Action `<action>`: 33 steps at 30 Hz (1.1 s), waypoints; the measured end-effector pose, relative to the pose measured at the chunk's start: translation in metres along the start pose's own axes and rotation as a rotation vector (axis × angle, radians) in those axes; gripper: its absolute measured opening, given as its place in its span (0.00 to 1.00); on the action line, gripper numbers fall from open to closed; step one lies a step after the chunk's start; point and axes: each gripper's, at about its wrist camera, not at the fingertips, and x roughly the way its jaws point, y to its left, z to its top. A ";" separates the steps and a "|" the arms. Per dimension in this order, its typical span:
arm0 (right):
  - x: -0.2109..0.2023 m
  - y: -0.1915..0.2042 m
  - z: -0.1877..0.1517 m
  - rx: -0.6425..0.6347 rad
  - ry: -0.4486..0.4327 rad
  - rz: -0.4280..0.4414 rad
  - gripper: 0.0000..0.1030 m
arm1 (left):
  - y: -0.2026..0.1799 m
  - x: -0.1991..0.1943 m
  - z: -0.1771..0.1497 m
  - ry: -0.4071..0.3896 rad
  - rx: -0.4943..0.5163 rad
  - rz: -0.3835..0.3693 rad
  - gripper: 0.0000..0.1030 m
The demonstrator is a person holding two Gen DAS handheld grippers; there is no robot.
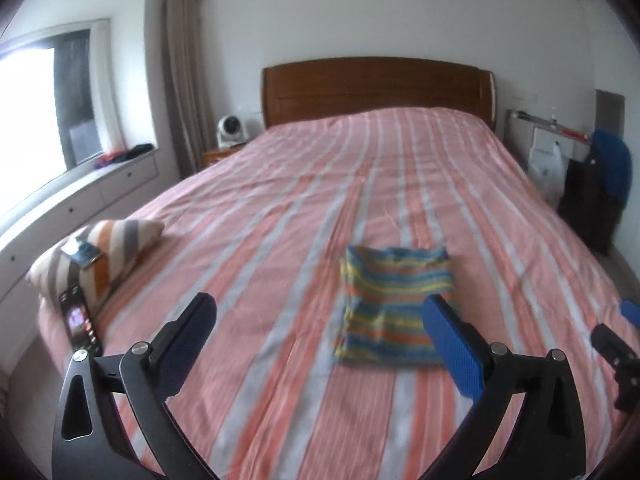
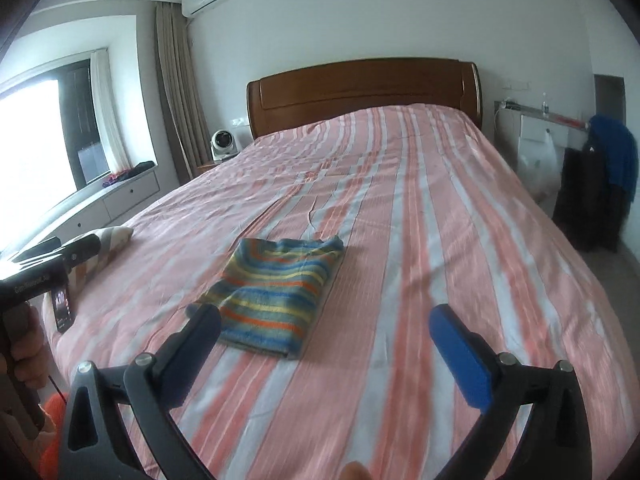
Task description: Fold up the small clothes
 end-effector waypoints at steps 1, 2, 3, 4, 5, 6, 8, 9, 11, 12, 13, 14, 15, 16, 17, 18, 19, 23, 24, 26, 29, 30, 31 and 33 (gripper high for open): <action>-0.008 0.002 -0.002 -0.007 -0.013 0.016 1.00 | -0.002 0.000 -0.002 0.016 -0.003 0.001 1.00; -0.012 0.002 -0.003 -0.002 -0.016 0.040 0.99 | -0.003 0.000 -0.005 0.036 -0.005 -0.008 1.00; -0.015 0.002 -0.003 0.009 -0.013 0.063 0.99 | -0.005 -0.001 -0.007 0.049 -0.002 -0.027 1.00; -0.022 0.002 -0.002 0.029 -0.023 0.083 0.99 | -0.007 -0.001 -0.009 0.053 0.002 -0.035 1.00; -0.029 0.003 -0.002 0.042 -0.056 0.077 1.00 | -0.009 -0.004 -0.011 0.053 0.009 -0.035 1.00; -0.038 0.003 -0.002 0.045 -0.103 0.051 1.00 | -0.010 -0.007 -0.013 0.050 0.016 -0.031 1.00; -0.057 0.006 -0.002 0.047 -0.183 -0.018 1.00 | -0.013 -0.015 -0.017 0.037 0.047 -0.042 1.00; -0.059 0.007 -0.002 0.051 -0.174 -0.036 1.00 | -0.013 -0.021 -0.020 0.031 0.058 -0.050 1.00; -0.045 0.007 -0.003 0.060 -0.038 -0.006 1.00 | -0.014 -0.030 -0.026 0.035 0.075 -0.054 1.00; -0.038 0.005 -0.005 0.072 0.036 0.029 1.00 | -0.013 -0.032 -0.029 0.044 0.084 -0.050 1.00; -0.032 0.003 -0.008 0.091 0.086 0.061 1.00 | -0.014 -0.034 -0.032 0.061 0.095 -0.044 1.00; -0.028 0.001 -0.014 0.118 0.125 0.084 1.00 | -0.016 -0.035 -0.037 0.092 0.111 -0.041 1.00; -0.027 0.003 -0.017 0.123 0.142 0.071 1.00 | -0.017 -0.036 -0.042 0.111 0.121 -0.040 1.00; -0.027 0.008 -0.020 0.104 0.164 0.034 1.00 | -0.017 -0.037 -0.046 0.120 0.127 -0.045 1.00; -0.028 0.015 -0.024 0.069 0.175 0.008 1.00 | -0.017 -0.038 -0.052 0.135 0.135 -0.054 1.00; -0.029 0.022 -0.026 0.035 0.181 -0.006 1.00 | -0.016 -0.039 -0.054 0.148 0.136 -0.058 1.00; -0.031 0.030 -0.029 -0.003 0.192 -0.009 1.00 | -0.016 -0.038 -0.058 0.165 0.136 -0.064 1.00; -0.038 0.048 -0.037 -0.044 0.241 0.083 1.00 | -0.014 -0.045 -0.066 0.176 0.131 -0.090 1.00; -0.041 0.050 -0.037 -0.044 0.233 0.088 1.00 | -0.014 -0.049 -0.066 0.172 0.140 -0.081 1.00; -0.046 0.059 -0.036 -0.067 0.210 0.058 1.00 | -0.015 -0.052 -0.064 0.169 0.155 -0.072 1.00; -0.047 0.068 -0.036 -0.109 0.207 0.009 1.00 | -0.013 -0.056 -0.059 0.175 0.134 -0.074 1.00; -0.046 0.071 -0.036 -0.128 0.207 -0.003 1.00 | -0.011 -0.056 -0.057 0.183 0.119 -0.082 1.00; -0.047 0.080 -0.035 -0.164 0.202 -0.025 1.00 | -0.009 -0.055 -0.056 0.192 0.103 -0.094 1.00; -0.048 0.083 -0.034 -0.171 0.199 -0.028 1.00 | -0.006 -0.056 -0.054 0.205 0.080 -0.111 1.00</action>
